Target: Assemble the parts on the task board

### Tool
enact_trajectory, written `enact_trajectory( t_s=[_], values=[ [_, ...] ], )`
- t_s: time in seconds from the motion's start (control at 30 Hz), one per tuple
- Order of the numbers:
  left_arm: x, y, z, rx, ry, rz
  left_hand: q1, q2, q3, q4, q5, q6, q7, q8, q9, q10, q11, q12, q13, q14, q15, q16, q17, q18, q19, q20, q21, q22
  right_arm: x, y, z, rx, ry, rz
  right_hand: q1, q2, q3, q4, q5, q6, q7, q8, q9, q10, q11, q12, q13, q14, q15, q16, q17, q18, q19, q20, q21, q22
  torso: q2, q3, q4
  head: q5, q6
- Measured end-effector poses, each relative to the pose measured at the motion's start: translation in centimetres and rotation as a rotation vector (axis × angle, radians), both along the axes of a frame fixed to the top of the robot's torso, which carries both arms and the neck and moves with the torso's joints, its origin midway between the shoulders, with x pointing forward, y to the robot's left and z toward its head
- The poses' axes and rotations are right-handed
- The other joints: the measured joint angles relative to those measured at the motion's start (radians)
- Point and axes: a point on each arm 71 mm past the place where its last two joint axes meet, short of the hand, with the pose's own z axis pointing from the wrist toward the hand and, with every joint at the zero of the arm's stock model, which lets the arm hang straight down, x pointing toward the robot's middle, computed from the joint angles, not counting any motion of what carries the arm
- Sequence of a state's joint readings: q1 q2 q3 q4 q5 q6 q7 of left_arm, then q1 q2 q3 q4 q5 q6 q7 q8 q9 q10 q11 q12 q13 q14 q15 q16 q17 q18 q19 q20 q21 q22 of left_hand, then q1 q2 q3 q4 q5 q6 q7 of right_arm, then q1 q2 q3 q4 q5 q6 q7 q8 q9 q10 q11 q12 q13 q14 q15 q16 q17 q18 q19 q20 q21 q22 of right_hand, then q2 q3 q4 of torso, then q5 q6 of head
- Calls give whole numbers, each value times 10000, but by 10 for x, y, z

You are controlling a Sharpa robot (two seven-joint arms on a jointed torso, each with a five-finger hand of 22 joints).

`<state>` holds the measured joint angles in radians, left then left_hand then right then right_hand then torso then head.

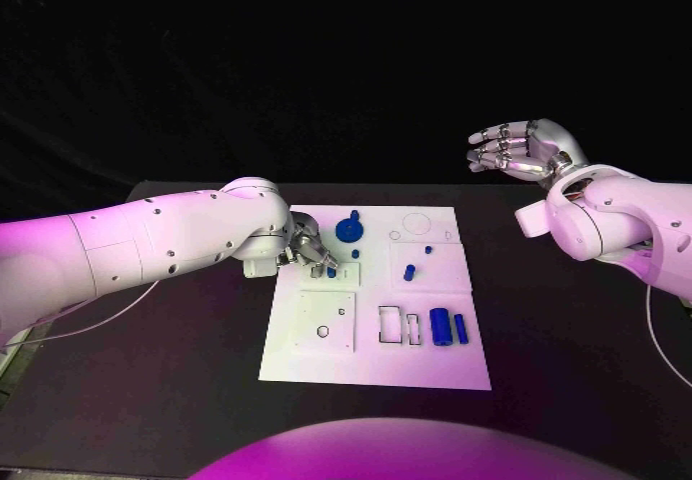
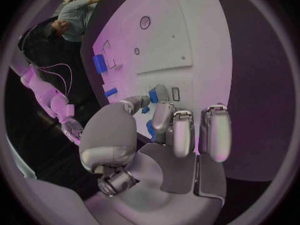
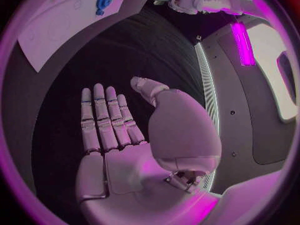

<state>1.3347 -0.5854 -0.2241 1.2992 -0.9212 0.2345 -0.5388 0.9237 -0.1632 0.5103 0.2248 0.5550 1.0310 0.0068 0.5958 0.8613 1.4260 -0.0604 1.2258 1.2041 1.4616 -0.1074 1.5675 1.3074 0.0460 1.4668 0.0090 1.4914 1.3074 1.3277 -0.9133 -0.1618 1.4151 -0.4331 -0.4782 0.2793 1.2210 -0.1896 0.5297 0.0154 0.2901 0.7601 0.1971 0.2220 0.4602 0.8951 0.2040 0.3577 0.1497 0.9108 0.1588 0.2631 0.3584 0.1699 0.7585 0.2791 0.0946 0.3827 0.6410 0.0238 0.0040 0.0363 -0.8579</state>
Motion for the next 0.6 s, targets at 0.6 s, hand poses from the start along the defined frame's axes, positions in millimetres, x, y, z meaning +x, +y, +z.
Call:
enact_trajectory(
  t_s=[0.6],
  values=[
    [34,23,66,-255,-1516,575,425,-424,-704,509,0,-1481,666,-825,-362,-1507,572,-2326,-2239,51,347,-156,0,1,-15,163,-771,-25,-1,-4,-2,-27,33,-78,1,0,-27,27,0,1,0,0,-10,0,0,0,-11,0,0,-39,1,0,0,0,0,-10,7,-5,1,-1,197]
  ],
)
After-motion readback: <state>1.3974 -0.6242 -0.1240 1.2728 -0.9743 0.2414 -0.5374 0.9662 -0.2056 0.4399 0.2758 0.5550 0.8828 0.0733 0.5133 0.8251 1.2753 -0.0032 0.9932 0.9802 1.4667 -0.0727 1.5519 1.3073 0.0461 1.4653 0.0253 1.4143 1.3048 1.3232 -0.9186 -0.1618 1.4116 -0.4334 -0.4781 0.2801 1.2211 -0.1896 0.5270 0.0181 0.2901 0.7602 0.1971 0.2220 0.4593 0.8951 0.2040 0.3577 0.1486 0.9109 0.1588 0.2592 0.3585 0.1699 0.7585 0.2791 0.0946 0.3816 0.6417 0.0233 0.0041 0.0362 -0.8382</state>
